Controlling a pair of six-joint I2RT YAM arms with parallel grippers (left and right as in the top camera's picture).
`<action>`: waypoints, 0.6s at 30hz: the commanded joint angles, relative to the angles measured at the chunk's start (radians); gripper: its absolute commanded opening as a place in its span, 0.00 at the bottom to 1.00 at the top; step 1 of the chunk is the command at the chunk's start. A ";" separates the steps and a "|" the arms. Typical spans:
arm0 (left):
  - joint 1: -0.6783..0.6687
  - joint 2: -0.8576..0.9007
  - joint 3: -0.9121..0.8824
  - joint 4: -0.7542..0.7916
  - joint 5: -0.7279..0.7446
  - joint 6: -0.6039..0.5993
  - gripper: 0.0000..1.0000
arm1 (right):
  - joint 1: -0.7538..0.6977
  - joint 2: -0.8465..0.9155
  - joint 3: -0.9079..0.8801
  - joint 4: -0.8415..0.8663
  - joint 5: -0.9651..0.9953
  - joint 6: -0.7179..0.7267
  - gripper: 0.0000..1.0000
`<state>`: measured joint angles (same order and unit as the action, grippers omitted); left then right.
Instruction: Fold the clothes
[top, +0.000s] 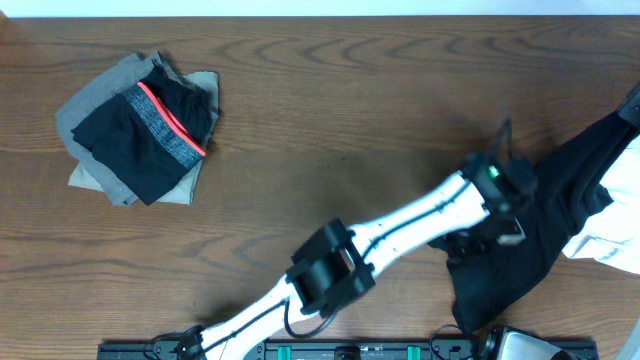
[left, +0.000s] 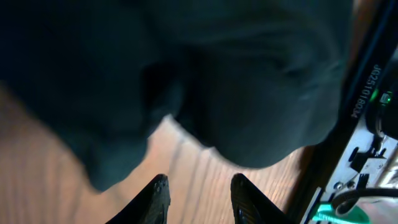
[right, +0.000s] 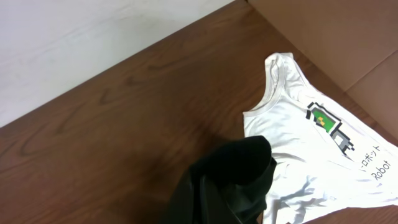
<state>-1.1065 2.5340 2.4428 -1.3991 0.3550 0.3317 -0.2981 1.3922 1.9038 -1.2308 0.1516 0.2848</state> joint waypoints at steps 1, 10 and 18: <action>0.029 0.008 -0.005 0.030 -0.055 0.038 0.35 | -0.002 -0.002 0.013 0.005 -0.012 -0.001 0.01; 0.025 0.014 -0.069 0.155 -0.058 0.057 0.39 | -0.002 -0.003 0.013 0.023 -0.056 -0.001 0.01; 0.025 0.014 -0.104 0.175 -0.061 0.068 0.38 | -0.002 -0.003 0.013 0.024 -0.067 -0.001 0.01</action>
<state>-1.0824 2.5340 2.3547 -1.2224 0.3069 0.3779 -0.2981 1.3922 1.9038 -1.2114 0.1005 0.2848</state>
